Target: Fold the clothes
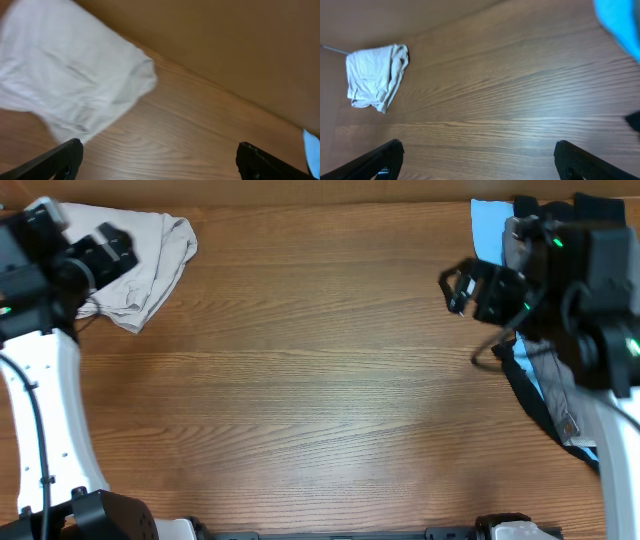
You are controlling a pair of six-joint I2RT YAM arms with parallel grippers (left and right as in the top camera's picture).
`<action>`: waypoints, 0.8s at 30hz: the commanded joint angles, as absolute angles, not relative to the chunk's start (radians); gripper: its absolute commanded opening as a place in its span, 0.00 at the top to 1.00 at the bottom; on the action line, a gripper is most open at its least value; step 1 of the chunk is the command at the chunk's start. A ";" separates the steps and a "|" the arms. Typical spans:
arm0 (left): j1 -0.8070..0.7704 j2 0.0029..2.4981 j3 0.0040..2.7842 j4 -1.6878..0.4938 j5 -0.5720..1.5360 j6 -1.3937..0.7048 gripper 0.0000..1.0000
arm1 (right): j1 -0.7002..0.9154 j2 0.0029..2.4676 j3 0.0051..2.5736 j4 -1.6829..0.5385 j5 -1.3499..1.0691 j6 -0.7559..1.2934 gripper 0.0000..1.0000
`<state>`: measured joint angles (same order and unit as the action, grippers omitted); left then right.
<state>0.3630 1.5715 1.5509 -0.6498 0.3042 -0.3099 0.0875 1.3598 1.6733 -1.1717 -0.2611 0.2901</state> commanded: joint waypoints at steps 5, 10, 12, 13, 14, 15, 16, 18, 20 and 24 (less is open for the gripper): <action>0.245 1.578 1.556 -0.655 0.312 -0.269 0.00 | 0.089 1.204 1.691 -1.275 -0.128 0.281 0.00; 0.241 1.582 1.556 -0.659 0.307 -0.269 0.00 | 0.089 1.188 1.690 -1.286 -0.135 0.284 0.00; 0.241 1.582 1.556 -0.659 0.307 -0.269 0.00 | 0.089 1.195 1.690 -1.286 -0.135 0.284 0.00; 0.241 1.582 1.556 -0.659 0.307 -0.269 0.00 | 0.089 1.198 1.690 -1.286 -0.135 0.284 0.00; 0.241 1.582 1.556 -0.659 0.306 -0.269 0.00 | 0.089 1.201 1.690 -1.286 -0.135 0.284 0.00; 0.241 1.582 1.556 -0.659 0.307 -0.269 0.00 | 0.089 1.203 1.690 -1.286 -0.135 0.284 0.00; 0.241 1.582 1.556 -0.659 0.306 -0.269 0.00 | 0.089 1.206 1.690 -1.286 -0.135 0.284 0.00; 0.241 1.582 1.556 -0.659 0.307 -0.269 0.00 | 0.089 1.209 1.690 -1.298 -0.129 0.283 0.00; 0.242 1.582 1.556 -0.659 0.306 -0.269 0.00 | 0.089 1.209 1.690 -1.328 -0.095 0.283 0.00; 0.242 1.582 1.556 -0.659 0.306 -0.269 0.00 | 0.092 1.204 1.673 -1.297 -0.060 0.283 0.00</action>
